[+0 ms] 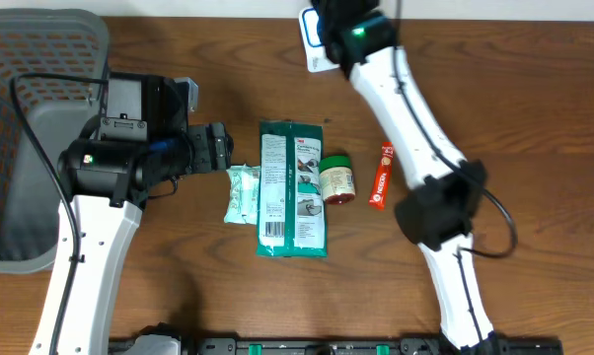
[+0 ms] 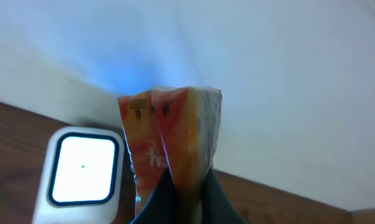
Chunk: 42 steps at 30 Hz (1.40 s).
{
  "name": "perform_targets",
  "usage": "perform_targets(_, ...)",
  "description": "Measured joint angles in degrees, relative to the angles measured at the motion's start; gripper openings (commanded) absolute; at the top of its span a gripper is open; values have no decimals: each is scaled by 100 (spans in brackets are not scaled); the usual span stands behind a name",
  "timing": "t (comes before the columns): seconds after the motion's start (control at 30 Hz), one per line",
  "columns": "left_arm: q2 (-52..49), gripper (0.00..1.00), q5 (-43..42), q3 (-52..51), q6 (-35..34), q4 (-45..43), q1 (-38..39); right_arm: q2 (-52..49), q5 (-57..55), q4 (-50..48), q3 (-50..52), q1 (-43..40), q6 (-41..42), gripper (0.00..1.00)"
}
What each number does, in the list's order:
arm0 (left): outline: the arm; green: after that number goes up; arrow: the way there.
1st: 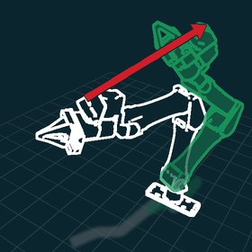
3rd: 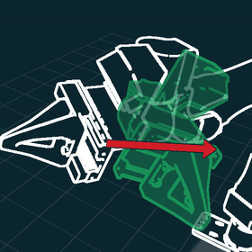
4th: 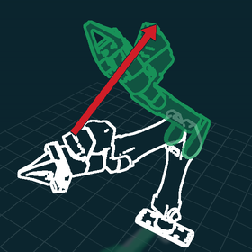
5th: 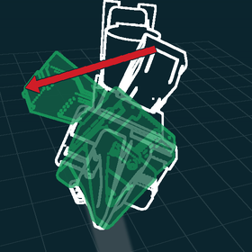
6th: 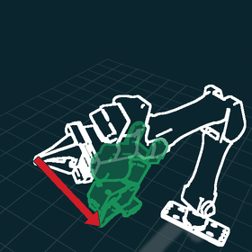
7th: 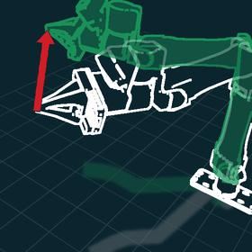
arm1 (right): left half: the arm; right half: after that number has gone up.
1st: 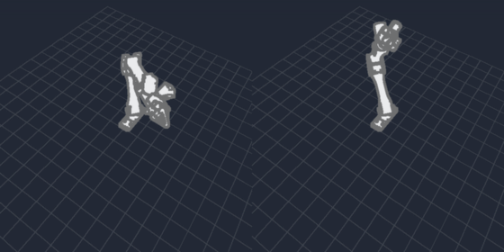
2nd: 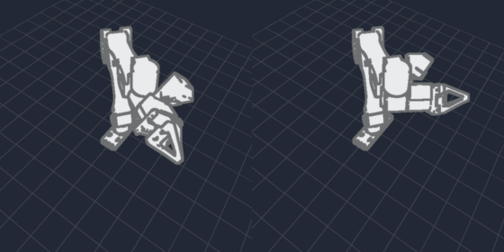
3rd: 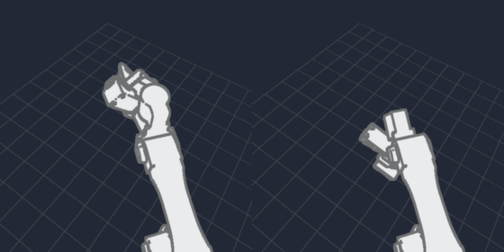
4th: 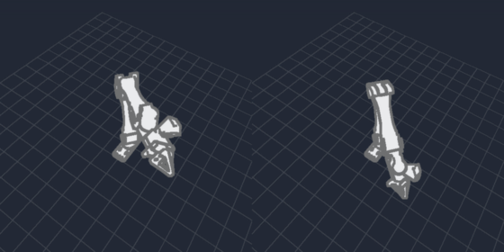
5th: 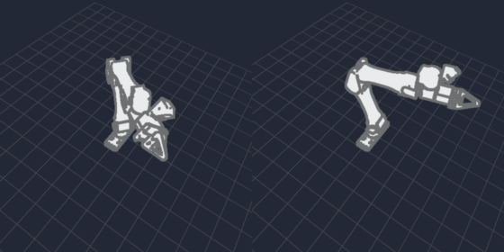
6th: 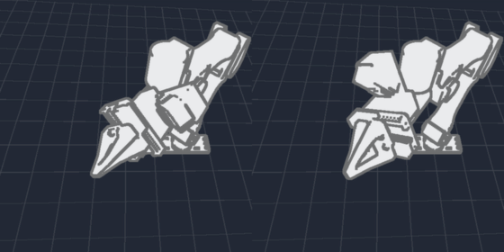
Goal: Scan the item barcode
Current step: 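Swing the held tissue pack toward the white scanner at top, then hold the tissue pack up in front of the white scanner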
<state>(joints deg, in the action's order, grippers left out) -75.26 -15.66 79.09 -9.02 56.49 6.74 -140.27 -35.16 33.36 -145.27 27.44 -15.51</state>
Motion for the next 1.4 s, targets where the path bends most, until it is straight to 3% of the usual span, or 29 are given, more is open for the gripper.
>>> perform_targets(0.33, 0, 84, -4, 0, 0, 2, 0, -1113, -247, -627, 0, 50, -927, 1)
perform_targets(1.0, 0, 84, -2, 0, 0, 4, 0, -1261, -282, -597, 11, 50, -1047, 1)
perform_targets(1.2, 0, 84, -2, 0, 0, 4, 0, -968, -192, 544, 72, 48, -625, 1)
perform_targets(1.4, 0, 84, -2, 0, 0, 4, 0, 461, 560, 2516, 131, -20, 76, 1)
